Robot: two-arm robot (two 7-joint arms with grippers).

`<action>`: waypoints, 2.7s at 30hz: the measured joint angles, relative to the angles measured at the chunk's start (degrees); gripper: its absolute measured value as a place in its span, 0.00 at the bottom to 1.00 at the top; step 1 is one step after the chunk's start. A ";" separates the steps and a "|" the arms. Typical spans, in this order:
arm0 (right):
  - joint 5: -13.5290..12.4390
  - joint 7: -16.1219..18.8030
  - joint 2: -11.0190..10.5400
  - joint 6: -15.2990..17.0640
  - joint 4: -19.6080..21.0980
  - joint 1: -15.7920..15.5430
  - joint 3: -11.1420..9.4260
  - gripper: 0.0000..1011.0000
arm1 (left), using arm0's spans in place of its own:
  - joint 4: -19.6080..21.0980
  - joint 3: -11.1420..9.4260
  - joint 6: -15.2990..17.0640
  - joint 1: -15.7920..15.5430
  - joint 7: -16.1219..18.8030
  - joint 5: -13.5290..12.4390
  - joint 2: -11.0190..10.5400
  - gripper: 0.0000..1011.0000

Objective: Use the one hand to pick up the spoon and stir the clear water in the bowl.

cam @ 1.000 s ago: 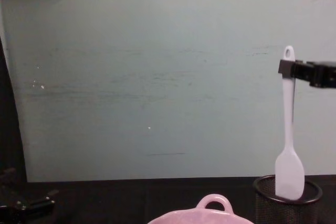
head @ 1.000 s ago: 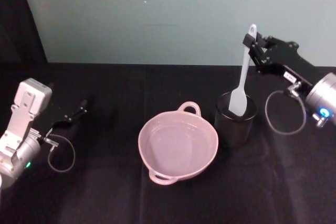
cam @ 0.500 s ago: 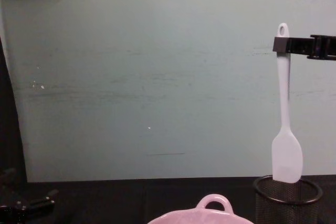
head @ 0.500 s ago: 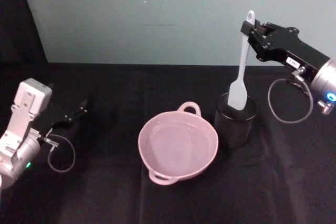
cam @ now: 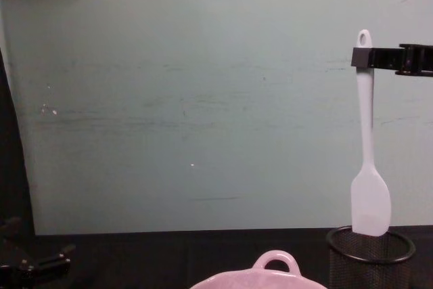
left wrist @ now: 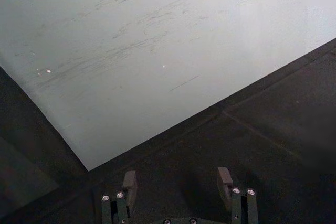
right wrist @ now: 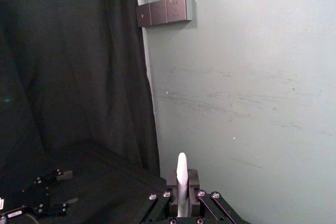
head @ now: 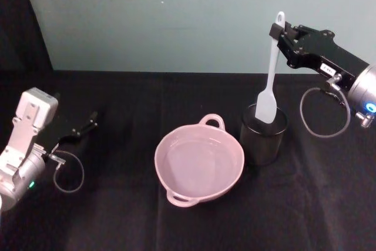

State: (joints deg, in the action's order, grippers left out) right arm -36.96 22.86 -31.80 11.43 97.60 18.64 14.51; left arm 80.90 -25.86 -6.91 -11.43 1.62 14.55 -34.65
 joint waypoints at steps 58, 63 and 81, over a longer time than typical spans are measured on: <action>-0.01 19.20 5.58 -13.78 -15.60 9.41 20.18 0.12 | 0.00 0.00 0.00 0.00 0.00 0.00 0.00 0.99; 0.63 19.02 5.77 -15.18 -16.58 8.41 20.15 0.12 | 0.00 0.00 0.00 0.00 0.00 0.00 0.00 0.99; 2.20 19.01 9.71 -16.56 -24.91 10.90 19.70 0.12 | 0.00 0.00 0.00 0.00 0.00 0.00 0.00 0.99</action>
State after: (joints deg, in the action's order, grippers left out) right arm -34.76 41.87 -22.09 -5.13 72.69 29.54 34.21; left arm 80.90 -25.86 -6.91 -11.43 1.62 14.55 -34.64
